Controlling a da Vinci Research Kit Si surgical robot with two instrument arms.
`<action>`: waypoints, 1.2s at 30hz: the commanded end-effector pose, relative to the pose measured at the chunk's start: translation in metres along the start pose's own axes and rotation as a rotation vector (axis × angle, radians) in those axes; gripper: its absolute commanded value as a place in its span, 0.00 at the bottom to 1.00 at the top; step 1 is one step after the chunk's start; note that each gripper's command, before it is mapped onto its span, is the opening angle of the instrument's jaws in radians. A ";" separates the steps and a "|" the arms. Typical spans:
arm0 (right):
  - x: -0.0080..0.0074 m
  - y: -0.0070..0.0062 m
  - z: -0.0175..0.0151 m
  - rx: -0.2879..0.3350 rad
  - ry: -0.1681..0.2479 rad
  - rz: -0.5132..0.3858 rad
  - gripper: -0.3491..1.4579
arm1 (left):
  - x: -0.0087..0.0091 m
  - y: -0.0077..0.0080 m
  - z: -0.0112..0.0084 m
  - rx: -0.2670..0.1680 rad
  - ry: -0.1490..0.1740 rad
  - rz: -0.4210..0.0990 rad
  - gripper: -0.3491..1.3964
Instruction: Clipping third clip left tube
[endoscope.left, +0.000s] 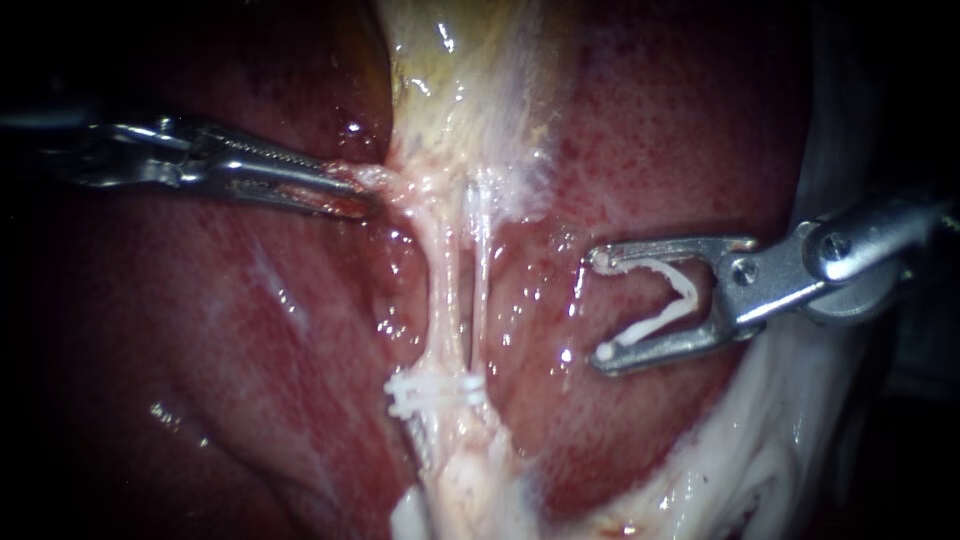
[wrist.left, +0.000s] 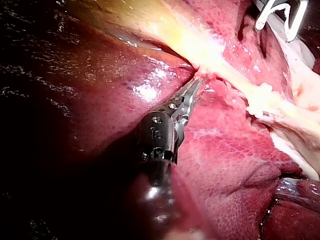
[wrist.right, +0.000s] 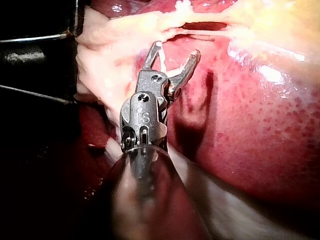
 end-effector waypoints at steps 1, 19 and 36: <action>0.0000 0.0000 -0.0001 0.000 0.000 0.001 0.47 | 0.0001 0.0000 -0.0003 -0.001 -0.001 0.000 0.00; 0.0001 -0.0001 0.0000 0.003 0.000 0.001 0.47 | 0.0052 0.0017 -0.0104 0.016 0.067 0.035 0.00; 0.0036 -0.0003 0.0071 0.034 0.013 0.218 0.47 | 0.0051 0.0020 -0.0086 0.027 0.069 0.035 0.00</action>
